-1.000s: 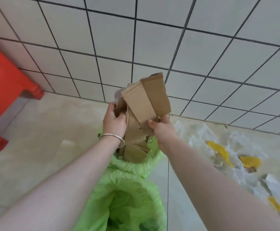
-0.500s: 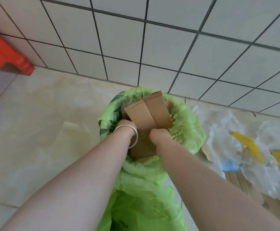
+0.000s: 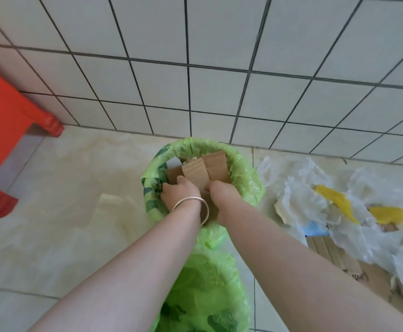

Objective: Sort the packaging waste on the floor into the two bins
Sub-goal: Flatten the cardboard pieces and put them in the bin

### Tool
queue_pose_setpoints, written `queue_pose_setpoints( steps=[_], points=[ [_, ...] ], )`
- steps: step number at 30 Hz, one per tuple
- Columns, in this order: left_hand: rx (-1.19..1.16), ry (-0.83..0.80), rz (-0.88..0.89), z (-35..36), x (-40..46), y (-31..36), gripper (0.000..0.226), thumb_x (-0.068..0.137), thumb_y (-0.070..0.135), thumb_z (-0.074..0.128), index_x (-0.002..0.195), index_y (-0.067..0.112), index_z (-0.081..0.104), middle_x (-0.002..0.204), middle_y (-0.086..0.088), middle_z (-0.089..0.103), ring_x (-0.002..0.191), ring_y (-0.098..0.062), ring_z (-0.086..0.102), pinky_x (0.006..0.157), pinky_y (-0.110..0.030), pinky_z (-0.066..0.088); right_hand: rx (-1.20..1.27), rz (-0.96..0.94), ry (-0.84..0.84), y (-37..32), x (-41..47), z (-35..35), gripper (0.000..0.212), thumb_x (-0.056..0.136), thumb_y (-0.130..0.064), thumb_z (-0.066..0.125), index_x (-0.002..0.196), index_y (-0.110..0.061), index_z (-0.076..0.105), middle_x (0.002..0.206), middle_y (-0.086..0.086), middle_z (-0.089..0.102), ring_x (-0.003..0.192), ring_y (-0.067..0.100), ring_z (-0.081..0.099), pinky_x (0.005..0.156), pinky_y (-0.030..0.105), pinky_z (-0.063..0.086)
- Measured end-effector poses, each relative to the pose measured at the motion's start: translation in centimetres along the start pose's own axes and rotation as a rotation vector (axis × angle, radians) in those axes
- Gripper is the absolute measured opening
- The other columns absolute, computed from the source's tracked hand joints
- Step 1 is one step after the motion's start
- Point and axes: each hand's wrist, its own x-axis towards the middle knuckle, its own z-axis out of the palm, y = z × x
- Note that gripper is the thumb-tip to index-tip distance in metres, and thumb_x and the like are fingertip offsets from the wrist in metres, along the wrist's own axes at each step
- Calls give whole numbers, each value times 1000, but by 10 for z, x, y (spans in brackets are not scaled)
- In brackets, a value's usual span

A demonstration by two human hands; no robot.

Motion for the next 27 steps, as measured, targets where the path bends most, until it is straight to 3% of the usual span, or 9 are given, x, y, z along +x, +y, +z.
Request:
queue_pose_setpoints(
  steps=[3, 6, 10, 14, 18, 22, 24, 27],
  points=[
    [11, 22, 160, -16, -37, -2, 45, 90, 19, 48, 132, 3, 49, 137, -22, 48, 126, -35, 45, 107, -40, 35, 19, -100, -31, 8, -26, -14, 18, 88, -13, 45, 87, -5, 61, 81, 9, 58, 71, 25, 53, 64, 31, 43],
    [-16, -110, 291, -18, -71, -6, 28, 83, 8, 49, 105, 7, 66, 115, -17, 64, 103, -35, 60, 92, -38, 48, 105, -157, -28, 15, -58, -40, 17, 85, -12, 50, 69, -14, 53, 71, 5, 52, 65, 21, 49, 60, 30, 43],
    [-2, -326, 402, 1, -125, -11, 19, 84, 7, 52, 87, 21, 63, 97, -1, 67, 86, -20, 60, 83, -27, 49, 147, -254, 26, 34, -94, -87, 13, 86, -6, 47, 79, -11, 57, 67, 4, 54, 65, 19, 51, 59, 27, 45],
    [98, -487, 466, 36, -172, -31, 24, 82, 6, 53, 68, 25, 58, 95, -5, 71, 91, -23, 64, 90, -33, 52, 240, -272, 168, 60, -101, -142, 14, 87, -8, 46, 78, -14, 55, 66, 3, 56, 65, 19, 53, 63, 29, 45],
    [168, -618, 485, 84, -208, -62, 17, 82, 4, 54, 78, 19, 61, 99, -11, 70, 91, -24, 64, 89, -31, 49, 321, -227, 287, 92, -89, -195, 18, 85, -8, 46, 77, -18, 59, 70, 5, 58, 70, 23, 56, 65, 30, 45],
    [314, -737, 445, 136, -222, -100, 20, 81, 4, 53, 73, 21, 59, 100, -7, 70, 89, -21, 63, 86, -25, 48, 392, -105, 338, 125, -66, -243, 19, 90, -7, 46, 76, -13, 58, 64, 5, 54, 58, 18, 50, 54, 25, 41],
    [422, -768, 484, 160, -217, -116, 22, 81, 8, 53, 68, 24, 60, 103, -5, 71, 98, -24, 65, 92, -29, 50, 372, -74, 346, 138, -47, -260, 18, 89, -6, 46, 81, -11, 61, 66, 8, 56, 62, 20, 52, 60, 28, 43],
    [612, -801, 617, 185, -199, -133, 17, 85, 14, 51, 80, 24, 64, 98, -2, 70, 92, -21, 64, 85, -25, 49, 250, -70, 340, 155, -12, -278, 20, 87, -4, 47, 90, -10, 66, 78, 10, 62, 76, 22, 57, 60, 25, 41]
  ],
)
